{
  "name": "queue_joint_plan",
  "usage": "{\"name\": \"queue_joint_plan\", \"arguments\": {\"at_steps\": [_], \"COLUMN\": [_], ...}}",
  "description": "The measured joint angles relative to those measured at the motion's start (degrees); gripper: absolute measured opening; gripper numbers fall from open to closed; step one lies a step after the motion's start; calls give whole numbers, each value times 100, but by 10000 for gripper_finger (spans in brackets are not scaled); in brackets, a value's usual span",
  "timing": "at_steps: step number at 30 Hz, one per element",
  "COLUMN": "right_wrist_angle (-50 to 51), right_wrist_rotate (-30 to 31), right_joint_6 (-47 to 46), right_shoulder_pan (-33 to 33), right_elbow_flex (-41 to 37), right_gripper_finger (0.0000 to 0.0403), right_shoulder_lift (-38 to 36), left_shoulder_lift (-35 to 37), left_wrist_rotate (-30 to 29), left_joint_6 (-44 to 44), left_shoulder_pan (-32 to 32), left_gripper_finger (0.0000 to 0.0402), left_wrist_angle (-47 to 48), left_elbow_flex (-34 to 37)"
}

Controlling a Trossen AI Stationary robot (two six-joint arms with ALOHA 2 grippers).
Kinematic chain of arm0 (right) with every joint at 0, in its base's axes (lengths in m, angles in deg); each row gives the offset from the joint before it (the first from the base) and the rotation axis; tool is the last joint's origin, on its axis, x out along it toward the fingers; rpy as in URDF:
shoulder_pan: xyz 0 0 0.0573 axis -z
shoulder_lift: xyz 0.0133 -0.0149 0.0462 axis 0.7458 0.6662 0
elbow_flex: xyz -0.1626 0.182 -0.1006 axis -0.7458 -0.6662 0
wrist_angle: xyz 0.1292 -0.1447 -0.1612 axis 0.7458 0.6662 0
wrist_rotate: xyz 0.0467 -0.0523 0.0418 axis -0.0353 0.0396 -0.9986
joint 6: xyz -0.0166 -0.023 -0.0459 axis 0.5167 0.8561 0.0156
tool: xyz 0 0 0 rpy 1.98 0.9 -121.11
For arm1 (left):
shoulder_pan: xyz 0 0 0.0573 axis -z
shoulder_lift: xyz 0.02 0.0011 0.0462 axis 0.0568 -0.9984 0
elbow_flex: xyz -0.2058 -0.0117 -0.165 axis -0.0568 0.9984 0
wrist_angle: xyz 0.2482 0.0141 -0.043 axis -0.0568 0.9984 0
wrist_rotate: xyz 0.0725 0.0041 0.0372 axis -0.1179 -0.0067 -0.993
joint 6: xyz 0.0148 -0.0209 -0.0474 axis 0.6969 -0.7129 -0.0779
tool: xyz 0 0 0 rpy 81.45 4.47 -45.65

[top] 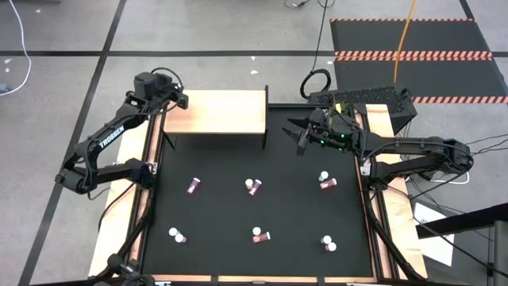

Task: Pick and place medicine bottles onto shelf by color
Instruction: Put the top left yellow medicine bottle on the shelf

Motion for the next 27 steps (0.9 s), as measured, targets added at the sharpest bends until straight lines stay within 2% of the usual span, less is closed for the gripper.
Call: {"name": "queue_joint_plan", "arguments": {"at_steps": [27], "right_wrist_angle": [-4], "right_wrist_rotate": [-173], "right_joint_6": [-197], "right_shoulder_pan": [-7], "right_elbow_flex": [4], "right_gripper_finger": [203], "right_shoulder_lift": [0], "left_shoulder_lift": [0], "left_wrist_rotate": [1], "left_joint_6": [-48], "left_shoulder_pan": [0], "left_gripper_finger": [126], "left_wrist_angle": [39], "left_elbow_flex": [2]}}
